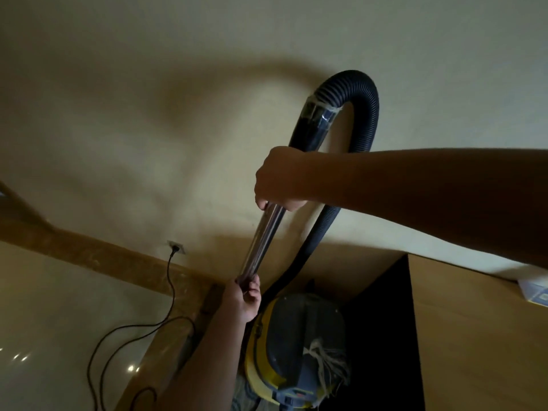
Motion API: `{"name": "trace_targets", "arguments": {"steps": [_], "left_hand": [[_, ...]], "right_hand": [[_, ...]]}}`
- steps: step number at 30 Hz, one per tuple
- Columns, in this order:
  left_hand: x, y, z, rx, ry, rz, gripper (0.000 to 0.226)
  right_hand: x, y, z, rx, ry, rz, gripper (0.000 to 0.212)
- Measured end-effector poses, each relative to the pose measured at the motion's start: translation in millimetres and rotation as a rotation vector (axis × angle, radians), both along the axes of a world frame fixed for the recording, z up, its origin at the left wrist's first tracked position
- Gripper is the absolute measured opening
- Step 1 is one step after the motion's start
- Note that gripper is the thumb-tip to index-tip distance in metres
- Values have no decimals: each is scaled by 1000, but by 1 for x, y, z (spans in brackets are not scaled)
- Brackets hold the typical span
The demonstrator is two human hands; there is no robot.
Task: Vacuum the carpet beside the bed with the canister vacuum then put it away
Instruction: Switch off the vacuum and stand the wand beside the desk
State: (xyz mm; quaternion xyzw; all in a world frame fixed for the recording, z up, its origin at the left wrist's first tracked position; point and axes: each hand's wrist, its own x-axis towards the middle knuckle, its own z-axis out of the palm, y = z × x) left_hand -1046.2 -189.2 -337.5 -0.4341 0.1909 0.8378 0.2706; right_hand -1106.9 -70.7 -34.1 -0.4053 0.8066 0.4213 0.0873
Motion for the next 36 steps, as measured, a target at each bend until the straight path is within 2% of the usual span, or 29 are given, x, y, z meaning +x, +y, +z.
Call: {"name": "trace_targets", "arguments": {"steps": [4,8,12,15,17,19,22,29,36], "left_hand": [[-9,7,-23,-7,-12,-48,39],[-9,16,-40,-41,-37,-94,36],[-11,18,-46,-161,-74,-202,36],[-17,16,-39,-276,-81,-290,35],[-22,16,-34,-420,-56,-361,33],[-26,16,-28,-490,-29,-416,31],[-27,14,-25,-475,19,-489,30],[-25,16,-17,-491,96,-496,20],[-17,20,-17,-511,128,-496,20]], "right_hand": [[-2,-10,-31,56,24,64,30],[-2,-13,-54,55,31,62,10],[-1,-10,-85,123,16,70,26],[-6,1,-89,115,13,79,19],[-8,4,-89,124,8,32,33],[-11,2,-98,112,33,-52,34],[-12,-2,-117,134,38,-155,19],[-11,10,-121,87,58,-168,19],[-6,14,-125,42,52,-199,7]]}}
